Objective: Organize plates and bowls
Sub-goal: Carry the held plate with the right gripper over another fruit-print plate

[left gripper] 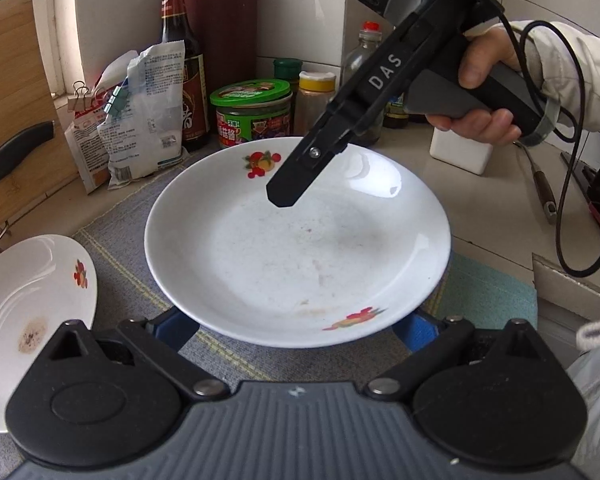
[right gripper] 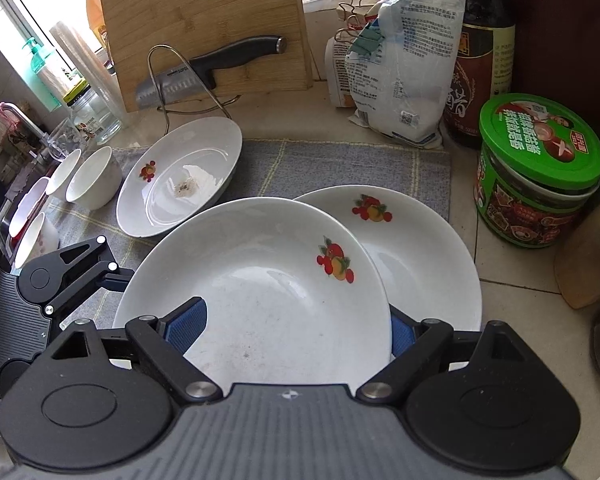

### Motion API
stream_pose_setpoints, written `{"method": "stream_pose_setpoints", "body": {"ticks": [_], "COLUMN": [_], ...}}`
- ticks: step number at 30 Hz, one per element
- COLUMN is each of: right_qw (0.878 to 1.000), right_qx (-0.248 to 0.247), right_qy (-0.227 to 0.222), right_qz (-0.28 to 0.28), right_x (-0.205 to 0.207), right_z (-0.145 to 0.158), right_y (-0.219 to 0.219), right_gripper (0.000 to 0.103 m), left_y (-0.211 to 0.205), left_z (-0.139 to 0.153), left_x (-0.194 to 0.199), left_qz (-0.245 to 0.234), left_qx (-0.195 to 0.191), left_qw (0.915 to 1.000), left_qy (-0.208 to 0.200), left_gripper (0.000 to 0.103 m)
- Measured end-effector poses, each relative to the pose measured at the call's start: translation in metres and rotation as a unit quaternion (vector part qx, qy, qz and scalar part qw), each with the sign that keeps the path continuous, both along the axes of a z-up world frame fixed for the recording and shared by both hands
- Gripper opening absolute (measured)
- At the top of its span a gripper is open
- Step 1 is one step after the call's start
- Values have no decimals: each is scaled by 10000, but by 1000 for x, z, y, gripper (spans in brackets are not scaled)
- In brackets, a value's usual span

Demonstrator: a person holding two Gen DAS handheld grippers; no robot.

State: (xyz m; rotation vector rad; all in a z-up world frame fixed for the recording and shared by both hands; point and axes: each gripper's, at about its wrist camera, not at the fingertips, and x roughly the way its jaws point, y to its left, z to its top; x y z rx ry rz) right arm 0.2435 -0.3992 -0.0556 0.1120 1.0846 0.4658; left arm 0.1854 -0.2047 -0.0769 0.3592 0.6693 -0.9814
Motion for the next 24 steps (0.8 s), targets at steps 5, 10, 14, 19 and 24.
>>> {"method": "stream_pose_setpoints", "body": {"ticks": [5,10,14,19,24], "right_qw": [10000,10000,9999,9999,9998], "right_qx": [30,21,23,8,11], "right_qy": [18,29,30,55,92], "right_qz": [-29,-70,-97,-149,-175], "right_x": [9,16,19,22,24], "right_z": [-5,-9,-11,-15,-18], "right_y": [-7,-13,-17,-21,-25], "right_gripper": [94,94,94,94,94], "left_y": [-7,-12,-16,-20,-22], "left_z": [-3,-4,-4,-6,-8], "left_x": [6,13,17,21,24], "left_qz": [38,51,51,26,1], "left_qx": [2,-25,-25,2,11], "left_qw": [10000,10000,10000,10000,10000], "left_qy": [35,48,70,70,97], "left_gripper": [101,101,101,101,101]}}
